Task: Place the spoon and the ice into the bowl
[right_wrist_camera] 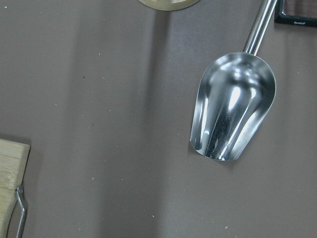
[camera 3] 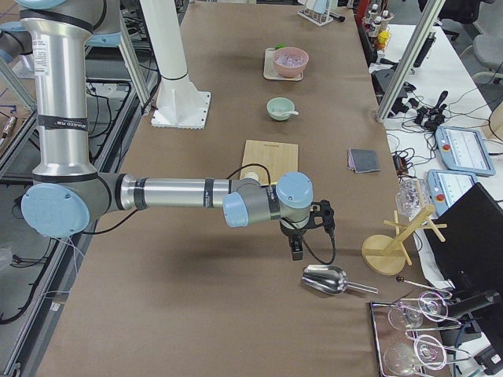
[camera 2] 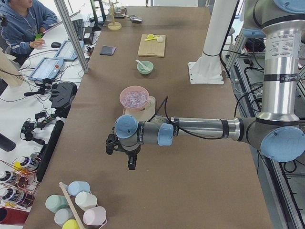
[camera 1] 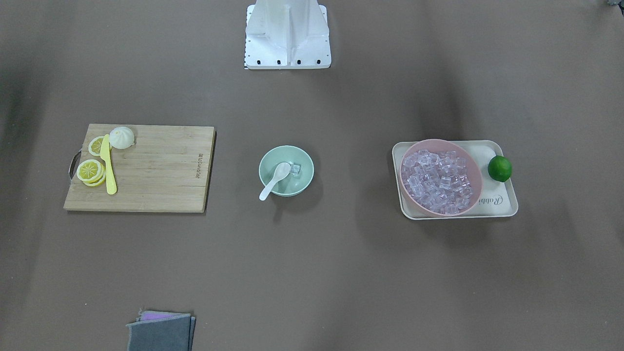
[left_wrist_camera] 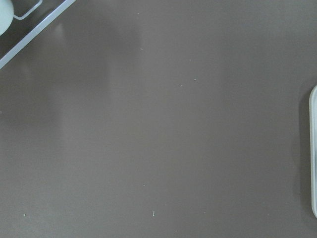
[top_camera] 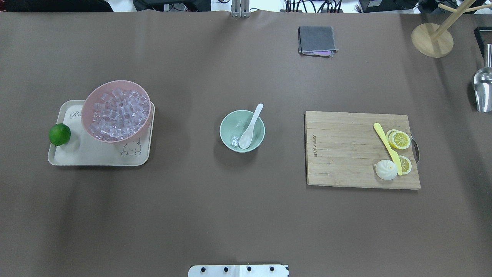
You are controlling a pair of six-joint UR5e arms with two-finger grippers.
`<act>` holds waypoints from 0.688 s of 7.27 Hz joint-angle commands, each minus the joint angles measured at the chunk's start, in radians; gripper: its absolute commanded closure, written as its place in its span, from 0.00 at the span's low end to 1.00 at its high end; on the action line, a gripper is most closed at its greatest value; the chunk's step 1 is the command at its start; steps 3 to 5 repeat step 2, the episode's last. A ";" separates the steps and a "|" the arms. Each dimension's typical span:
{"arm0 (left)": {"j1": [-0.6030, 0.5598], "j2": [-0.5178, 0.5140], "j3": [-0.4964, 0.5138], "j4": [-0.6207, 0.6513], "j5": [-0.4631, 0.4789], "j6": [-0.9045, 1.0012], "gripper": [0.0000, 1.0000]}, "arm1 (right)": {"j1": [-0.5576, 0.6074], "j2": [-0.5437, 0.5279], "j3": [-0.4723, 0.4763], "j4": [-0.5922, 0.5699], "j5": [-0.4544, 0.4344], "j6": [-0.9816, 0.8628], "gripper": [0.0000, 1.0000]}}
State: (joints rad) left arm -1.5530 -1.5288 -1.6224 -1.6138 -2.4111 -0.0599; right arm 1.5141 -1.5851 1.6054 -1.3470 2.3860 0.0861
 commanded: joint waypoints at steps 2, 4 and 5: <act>-0.010 -0.008 -0.005 -0.001 0.000 0.000 0.02 | 0.006 0.002 0.001 -0.001 -0.001 0.000 0.00; -0.010 -0.008 -0.005 -0.001 0.000 0.000 0.02 | 0.006 0.002 0.001 -0.001 -0.001 0.000 0.00; -0.010 -0.008 -0.005 -0.001 0.000 0.000 0.02 | 0.006 0.002 0.001 -0.001 -0.001 0.000 0.00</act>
